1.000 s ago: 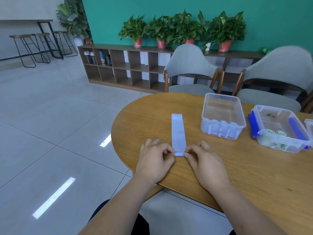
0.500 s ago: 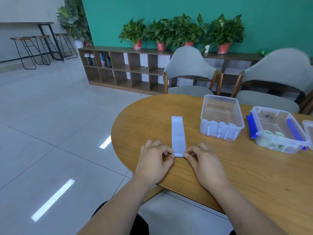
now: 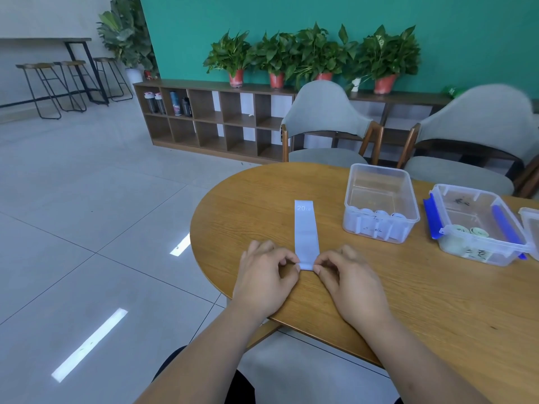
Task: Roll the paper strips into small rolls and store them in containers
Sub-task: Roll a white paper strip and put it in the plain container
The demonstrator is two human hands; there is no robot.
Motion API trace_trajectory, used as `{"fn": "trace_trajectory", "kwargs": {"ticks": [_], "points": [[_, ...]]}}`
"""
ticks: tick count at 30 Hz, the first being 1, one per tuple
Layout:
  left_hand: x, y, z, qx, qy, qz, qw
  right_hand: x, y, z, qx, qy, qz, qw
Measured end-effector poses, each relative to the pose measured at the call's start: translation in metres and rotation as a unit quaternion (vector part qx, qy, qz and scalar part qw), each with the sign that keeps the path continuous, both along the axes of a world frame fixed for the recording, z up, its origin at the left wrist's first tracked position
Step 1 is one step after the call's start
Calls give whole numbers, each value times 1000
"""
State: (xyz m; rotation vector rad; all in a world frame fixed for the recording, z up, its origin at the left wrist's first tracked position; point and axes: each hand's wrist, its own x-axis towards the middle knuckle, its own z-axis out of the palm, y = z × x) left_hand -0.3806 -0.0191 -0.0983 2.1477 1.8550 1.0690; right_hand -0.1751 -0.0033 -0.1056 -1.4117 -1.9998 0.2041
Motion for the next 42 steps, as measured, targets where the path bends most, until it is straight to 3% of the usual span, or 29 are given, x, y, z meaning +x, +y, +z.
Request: {"fn": "trace_trajectory", "kwargs": {"ticks": [16,27,42], "points": [[0,0,-1,6,11,-47,999,4,2,-3,-8,30,14,999],[1,0,-1,1,-32,-48,998,6,-1,0,-11,64,8,998],[1,-1,-1,17,12,-49,999,5,0,-3,20,15,10,1000]]}}
